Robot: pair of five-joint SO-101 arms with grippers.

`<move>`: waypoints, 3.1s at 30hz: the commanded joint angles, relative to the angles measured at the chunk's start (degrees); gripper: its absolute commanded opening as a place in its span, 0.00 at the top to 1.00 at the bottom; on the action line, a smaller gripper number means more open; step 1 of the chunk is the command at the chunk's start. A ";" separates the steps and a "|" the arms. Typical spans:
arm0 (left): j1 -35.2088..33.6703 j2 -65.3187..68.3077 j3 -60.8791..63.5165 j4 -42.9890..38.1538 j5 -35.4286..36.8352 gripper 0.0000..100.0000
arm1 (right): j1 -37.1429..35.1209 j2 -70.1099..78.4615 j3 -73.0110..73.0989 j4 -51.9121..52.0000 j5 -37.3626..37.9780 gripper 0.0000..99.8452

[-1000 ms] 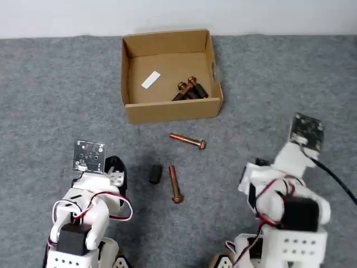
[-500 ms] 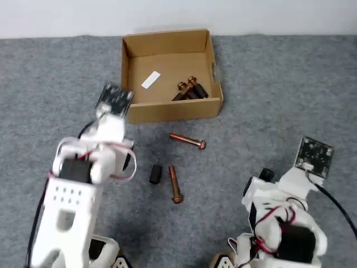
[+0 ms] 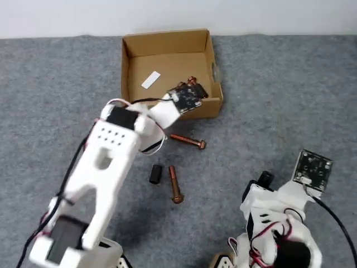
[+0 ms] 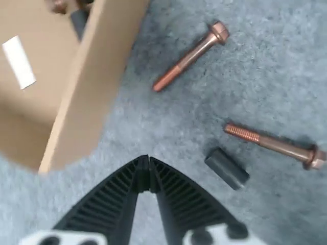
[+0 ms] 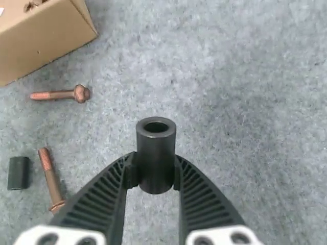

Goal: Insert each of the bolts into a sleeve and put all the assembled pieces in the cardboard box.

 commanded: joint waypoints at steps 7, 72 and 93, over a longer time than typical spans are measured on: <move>2.99 17.32 -18.95 2.29 -7.38 0.87 | 0.40 0.04 -0.44 -1.54 0.44 0.99; 14.51 36.13 -72.31 26.64 30.68 1.00 | -0.04 -0.48 -0.53 -1.63 0.70 0.99; 10.37 -33.67 11.47 3.34 58.46 1.00 | -7.52 -0.48 0.62 -10.15 1.67 0.99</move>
